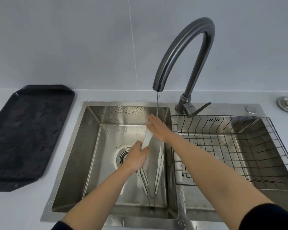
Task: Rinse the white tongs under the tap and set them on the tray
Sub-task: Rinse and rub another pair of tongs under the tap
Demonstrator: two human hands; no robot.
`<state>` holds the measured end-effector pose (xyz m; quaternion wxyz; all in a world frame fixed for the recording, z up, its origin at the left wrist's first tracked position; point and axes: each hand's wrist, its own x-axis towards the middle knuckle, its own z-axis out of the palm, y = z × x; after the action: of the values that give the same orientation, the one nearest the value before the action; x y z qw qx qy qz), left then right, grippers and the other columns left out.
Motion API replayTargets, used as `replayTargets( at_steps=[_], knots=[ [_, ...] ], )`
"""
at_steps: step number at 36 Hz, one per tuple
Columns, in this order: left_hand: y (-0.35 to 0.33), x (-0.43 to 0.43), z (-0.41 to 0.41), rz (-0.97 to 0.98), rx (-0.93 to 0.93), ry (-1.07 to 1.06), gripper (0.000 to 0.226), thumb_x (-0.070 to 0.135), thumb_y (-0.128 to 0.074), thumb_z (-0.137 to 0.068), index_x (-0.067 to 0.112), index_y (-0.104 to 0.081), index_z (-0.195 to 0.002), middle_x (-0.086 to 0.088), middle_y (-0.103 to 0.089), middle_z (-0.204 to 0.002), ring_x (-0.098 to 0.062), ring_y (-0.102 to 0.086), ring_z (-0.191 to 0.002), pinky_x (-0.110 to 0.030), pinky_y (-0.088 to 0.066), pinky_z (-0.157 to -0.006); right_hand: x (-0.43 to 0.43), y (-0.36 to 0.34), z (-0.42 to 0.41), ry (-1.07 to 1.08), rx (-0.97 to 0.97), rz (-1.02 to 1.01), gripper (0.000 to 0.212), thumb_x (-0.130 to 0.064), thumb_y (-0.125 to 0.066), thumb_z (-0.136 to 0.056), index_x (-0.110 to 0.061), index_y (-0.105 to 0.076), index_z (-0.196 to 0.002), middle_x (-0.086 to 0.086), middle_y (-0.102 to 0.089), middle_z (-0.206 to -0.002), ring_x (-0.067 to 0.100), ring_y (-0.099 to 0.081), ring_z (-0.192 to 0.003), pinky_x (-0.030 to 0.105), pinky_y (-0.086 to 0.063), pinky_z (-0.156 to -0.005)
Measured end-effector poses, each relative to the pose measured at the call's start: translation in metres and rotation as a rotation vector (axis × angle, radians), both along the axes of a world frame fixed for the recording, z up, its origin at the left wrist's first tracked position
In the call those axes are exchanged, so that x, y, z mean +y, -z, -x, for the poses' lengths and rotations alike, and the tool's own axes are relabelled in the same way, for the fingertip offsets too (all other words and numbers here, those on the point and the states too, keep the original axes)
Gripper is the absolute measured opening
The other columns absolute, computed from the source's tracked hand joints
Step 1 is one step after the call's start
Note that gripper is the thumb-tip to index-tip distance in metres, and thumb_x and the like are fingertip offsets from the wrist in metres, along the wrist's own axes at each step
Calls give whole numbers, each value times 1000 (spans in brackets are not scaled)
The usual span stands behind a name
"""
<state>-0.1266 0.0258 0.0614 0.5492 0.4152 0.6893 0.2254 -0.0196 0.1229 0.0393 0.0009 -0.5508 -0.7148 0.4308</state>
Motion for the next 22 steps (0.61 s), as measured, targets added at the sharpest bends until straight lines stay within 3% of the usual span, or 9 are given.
replayTargets(
  at_steps=[4, 7, 10, 12, 15, 18, 20, 22],
  knots=[
    [0, -7, 6, 27, -28, 2, 15, 20, -44, -95, 17, -39, -80, 0, -36, -57, -2, -27, -26, -16, -22, -33, 4, 1, 0, 63, 66, 43, 51, -31, -15, -103, -13, -11, -150, 6, -8, -159, 21, -2, -148, 36, -5, -119],
    [0, -9, 12, 46, -35, -5, 17, 19, -48, -92, 19, -40, -78, 0, -36, -54, -6, -28, -31, -17, -21, -34, 6, -1, -4, 219, 147, 79, 52, -37, -15, -102, -16, -18, -149, 8, -27, -155, 26, -24, -143, 35, -19, -116],
    [-3, -7, 20, 46, -60, -64, 13, 20, -51, -91, 15, -44, -82, 1, -35, -51, -7, -27, -33, -16, -20, -34, 3, -5, -8, 314, 222, 71, 53, -36, -13, -102, -10, -27, -146, 9, -31, -152, 24, -27, -142, 34, -21, -114],
    [-6, -2, 26, 40, -126, -103, 14, 18, -52, -91, 13, -46, -79, 5, -32, -45, -6, -24, -31, -15, -18, -32, -1, -5, -11, 365, 260, 103, 53, -36, -16, -102, -6, -28, -145, 10, -29, -153, 24, -27, -141, 35, -21, -115],
    [-7, 7, 33, 63, -296, -197, 33, 20, -51, -93, 15, -37, -63, 10, -26, -34, -5, -20, -27, -13, -15, -30, -3, 3, -16, 468, 295, 270, 54, -37, -33, -99, -7, -28, -144, 12, -34, -149, 29, -37, -135, 42, -33, -111],
    [-8, 13, 37, 99, -511, -319, 40, 31, -49, -94, 18, -31, -61, 9, -26, -33, -3, -20, -24, -10, -14, -27, -7, 9, -18, 560, 391, 493, 49, -35, -50, -93, -9, -42, -134, 14, -46, -129, 27, -52, -113, 39, -45, -97],
    [-6, 15, 38, 127, -655, -378, 41, 37, -45, -94, 18, -33, -60, 8, -28, -32, -2, -21, -22, -12, -14, -25, -10, 10, -19, 578, 502, 602, 35, -31, -51, -93, -9, -52, -120, 14, -53, -112, 23, -57, -90, 34, -49, -82],
    [-4, 16, 39, 151, -770, -423, 44, 40, -41, -95, 17, -36, -58, 8, -29, -30, -2, -23, -20, -12, -16, -23, -11, 7, -18, 651, 645, 670, 16, -19, -48, -95, -7, -53, -104, 13, -58, -95, 24, -60, -80, 32, -52, -75]
  ],
)
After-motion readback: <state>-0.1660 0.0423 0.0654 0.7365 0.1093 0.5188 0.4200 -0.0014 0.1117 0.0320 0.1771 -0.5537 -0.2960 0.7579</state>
